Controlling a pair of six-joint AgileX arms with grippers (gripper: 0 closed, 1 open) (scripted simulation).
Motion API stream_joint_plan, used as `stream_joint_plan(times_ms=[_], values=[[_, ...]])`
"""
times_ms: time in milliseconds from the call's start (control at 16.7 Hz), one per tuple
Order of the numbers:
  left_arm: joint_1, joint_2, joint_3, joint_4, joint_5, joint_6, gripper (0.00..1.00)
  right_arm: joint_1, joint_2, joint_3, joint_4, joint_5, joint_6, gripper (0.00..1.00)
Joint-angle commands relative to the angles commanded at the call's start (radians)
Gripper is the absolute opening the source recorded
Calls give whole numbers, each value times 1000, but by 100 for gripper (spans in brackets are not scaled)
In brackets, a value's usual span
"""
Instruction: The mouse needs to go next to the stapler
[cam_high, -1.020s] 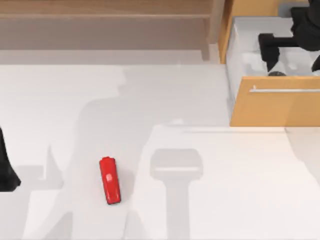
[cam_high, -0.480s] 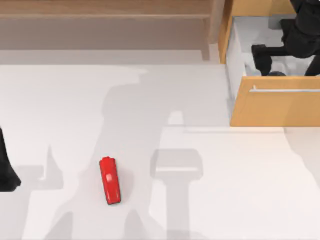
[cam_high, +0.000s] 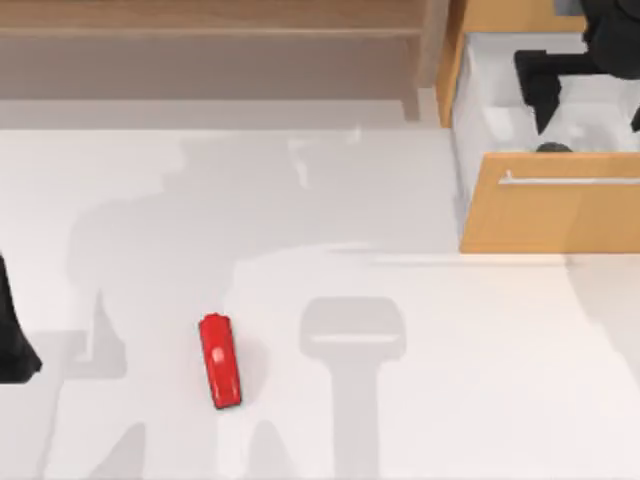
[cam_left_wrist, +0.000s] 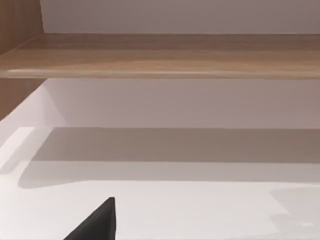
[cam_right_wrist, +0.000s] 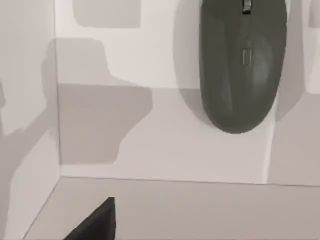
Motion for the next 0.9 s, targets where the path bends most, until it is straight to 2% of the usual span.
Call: stream_joint_plan(times_ms=[240, 420, 900], values=[[0, 0, 0, 0, 0, 0, 100, 56, -121, -14, -112, 3, 49, 100], [0, 0, 0, 0, 0, 0, 100, 56, -130, -21, -115, 3, 49, 100], [0, 0, 0, 0, 0, 0, 100, -31, 158, -60, 202, -4, -38, 100]])
